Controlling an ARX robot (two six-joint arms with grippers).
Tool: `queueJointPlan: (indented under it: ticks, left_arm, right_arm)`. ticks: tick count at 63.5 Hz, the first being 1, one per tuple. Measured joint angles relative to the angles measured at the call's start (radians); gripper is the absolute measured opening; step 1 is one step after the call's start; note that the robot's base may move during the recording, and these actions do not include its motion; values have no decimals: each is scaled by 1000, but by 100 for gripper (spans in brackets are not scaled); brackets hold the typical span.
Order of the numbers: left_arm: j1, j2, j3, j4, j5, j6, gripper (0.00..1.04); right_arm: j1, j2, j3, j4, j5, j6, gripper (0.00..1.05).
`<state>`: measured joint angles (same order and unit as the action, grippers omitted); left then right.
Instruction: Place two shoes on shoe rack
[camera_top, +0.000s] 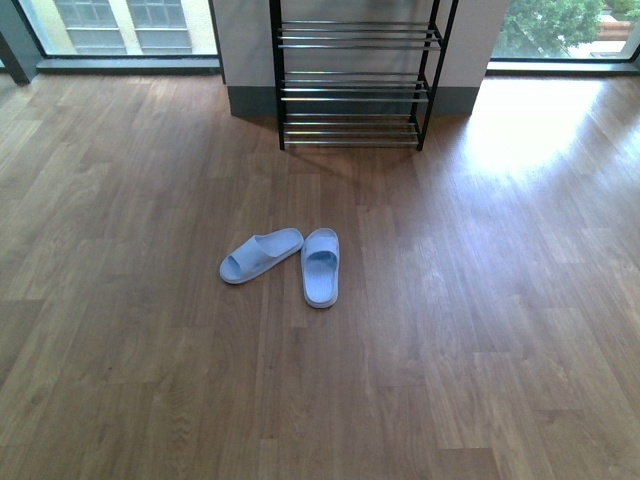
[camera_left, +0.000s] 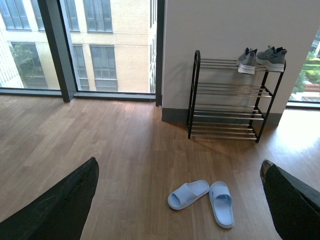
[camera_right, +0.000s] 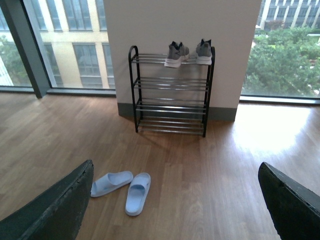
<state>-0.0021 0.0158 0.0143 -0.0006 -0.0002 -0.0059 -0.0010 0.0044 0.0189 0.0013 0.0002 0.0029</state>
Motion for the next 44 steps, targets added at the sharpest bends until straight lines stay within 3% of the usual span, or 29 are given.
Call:
queueJointPlan:
  ticks: [44]
  left_arm:
    - [0,0,0,0,0,2,95]
  right_arm:
    - [0,0,0,0,0,0,95]
